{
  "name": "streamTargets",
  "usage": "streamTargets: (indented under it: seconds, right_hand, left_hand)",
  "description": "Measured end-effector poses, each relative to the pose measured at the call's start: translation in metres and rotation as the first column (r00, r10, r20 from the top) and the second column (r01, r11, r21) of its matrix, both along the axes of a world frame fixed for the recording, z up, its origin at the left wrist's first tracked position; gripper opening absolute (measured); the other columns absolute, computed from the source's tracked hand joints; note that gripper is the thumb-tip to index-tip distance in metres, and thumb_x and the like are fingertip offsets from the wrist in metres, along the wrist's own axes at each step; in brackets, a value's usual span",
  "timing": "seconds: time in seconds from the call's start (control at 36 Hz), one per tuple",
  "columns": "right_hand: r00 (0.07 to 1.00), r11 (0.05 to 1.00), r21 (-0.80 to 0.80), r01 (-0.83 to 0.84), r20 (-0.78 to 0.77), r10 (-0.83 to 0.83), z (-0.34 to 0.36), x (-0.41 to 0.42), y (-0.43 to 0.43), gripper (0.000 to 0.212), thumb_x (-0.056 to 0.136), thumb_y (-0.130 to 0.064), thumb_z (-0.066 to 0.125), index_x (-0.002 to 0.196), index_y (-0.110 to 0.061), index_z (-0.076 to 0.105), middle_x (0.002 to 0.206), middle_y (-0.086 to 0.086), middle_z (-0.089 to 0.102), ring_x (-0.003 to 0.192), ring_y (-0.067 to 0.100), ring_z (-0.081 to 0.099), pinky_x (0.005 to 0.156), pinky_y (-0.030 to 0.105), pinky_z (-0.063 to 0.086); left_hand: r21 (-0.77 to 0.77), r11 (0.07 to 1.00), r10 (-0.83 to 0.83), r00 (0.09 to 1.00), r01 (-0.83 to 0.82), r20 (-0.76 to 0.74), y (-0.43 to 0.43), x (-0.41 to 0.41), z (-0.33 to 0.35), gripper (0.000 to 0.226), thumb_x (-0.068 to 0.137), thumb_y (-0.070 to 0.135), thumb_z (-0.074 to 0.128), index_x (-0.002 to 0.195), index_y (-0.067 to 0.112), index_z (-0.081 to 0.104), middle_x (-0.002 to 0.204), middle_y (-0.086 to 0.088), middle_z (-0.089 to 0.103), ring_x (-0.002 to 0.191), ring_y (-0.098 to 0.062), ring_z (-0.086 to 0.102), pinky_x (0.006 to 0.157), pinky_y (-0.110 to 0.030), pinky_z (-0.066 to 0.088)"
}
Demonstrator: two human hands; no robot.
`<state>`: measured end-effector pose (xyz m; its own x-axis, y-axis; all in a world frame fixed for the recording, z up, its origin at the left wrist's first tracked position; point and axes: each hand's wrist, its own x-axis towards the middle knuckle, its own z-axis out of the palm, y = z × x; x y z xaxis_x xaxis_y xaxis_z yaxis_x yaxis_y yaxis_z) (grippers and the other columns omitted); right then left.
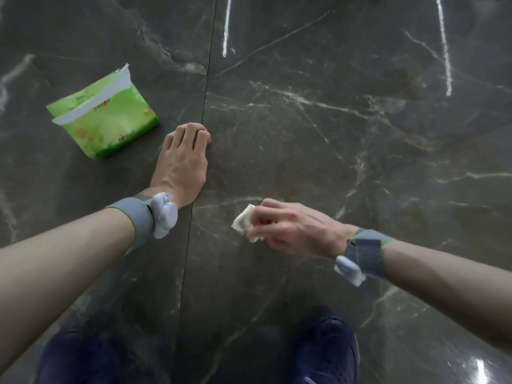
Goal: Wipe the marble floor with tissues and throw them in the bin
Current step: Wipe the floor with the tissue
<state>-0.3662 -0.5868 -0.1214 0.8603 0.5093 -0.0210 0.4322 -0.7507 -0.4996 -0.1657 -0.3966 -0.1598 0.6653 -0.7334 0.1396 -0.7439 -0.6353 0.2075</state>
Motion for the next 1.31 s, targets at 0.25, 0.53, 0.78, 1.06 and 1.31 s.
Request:
streamTargets:
  seconds: [0.25, 0.53, 0.78, 1.06, 1.31]
  right_hand:
    - [0.816, 0.826, 0.04, 0.563, 0.134, -0.562, 0.011, 0.055, -0.079, 0.02, 0.087, 0.001, 0.071, 0.087, -0.015, 0.083, 0.094, 0.006, 0.071, 0.088, 0.028, 0.067, 0.082, 0.037, 0.055]
    - [0.551, 0.539, -0.121, 0.833, 0.113, -0.827, 0.014, 0.074, -0.085, 0.017, 0.09, -0.019, 0.071, 0.101, -0.021, 0.083, 0.102, 0.005, 0.069, 0.096, 0.031, 0.067, 0.088, 0.04, 0.052]
    - [0.695, 0.688, -0.101, 0.719, 0.107, -0.71, 0.015, 0.024, -0.036, 0.008, 0.08, -0.012, 0.08, 0.086, -0.017, 0.083, 0.088, 0.004, 0.069, 0.076, 0.031, 0.066, 0.07, 0.039, 0.056]
    - [0.802, 0.815, -0.104, 0.57, -0.147, -0.579, 0.022, 0.0, -0.017, 0.01, 0.074, -0.02, 0.075, 0.077, -0.026, 0.082, 0.082, -0.009, 0.07, 0.07, 0.017, 0.068, 0.069, 0.03, 0.054]
    - [0.506, 0.607, 0.246, 0.755, -0.808, -0.301, 0.05, 0.041, -0.047, 0.024, 0.08, 0.005, 0.075, 0.099, -0.007, 0.081, 0.091, 0.012, 0.079, 0.08, 0.019, 0.074, 0.072, 0.025, 0.06]
  left_hand:
    - [-0.01, 1.0, 0.005, 1.0, -0.005, 0.007, -0.001, 0.001, -0.003, 0.028, 0.087, -0.001, 0.054, 0.113, 0.007, 0.053, 0.125, -0.012, 0.052, 0.115, -0.034, 0.049, 0.099, -0.043, 0.041]
    - [0.011, 1.0, 0.011, 1.0, -0.011, 0.0, -0.001, 0.001, -0.002, 0.029, 0.086, 0.0, 0.058, 0.114, 0.007, 0.055, 0.125, -0.012, 0.052, 0.116, -0.034, 0.049, 0.1, -0.043, 0.042]
    - [0.012, 1.0, -0.003, 1.0, 0.003, 0.021, 0.0, 0.002, -0.002, 0.031, 0.085, -0.001, 0.058, 0.115, 0.007, 0.054, 0.124, -0.013, 0.051, 0.115, -0.035, 0.049, 0.1, -0.045, 0.042]
    - [0.036, 0.999, 0.035, 0.999, -0.036, 0.026, -0.005, -0.004, 0.001, 0.033, 0.082, -0.002, 0.058, 0.114, 0.007, 0.055, 0.121, -0.014, 0.052, 0.112, -0.036, 0.049, 0.097, -0.046, 0.043]
    - [-0.123, 0.99, 0.048, 0.984, -0.07, -0.171, -0.03, -0.023, 0.028, 0.015, 0.094, 0.003, 0.054, 0.103, 0.011, 0.064, 0.114, -0.009, 0.053, 0.108, -0.028, 0.049, 0.097, -0.039, 0.046]
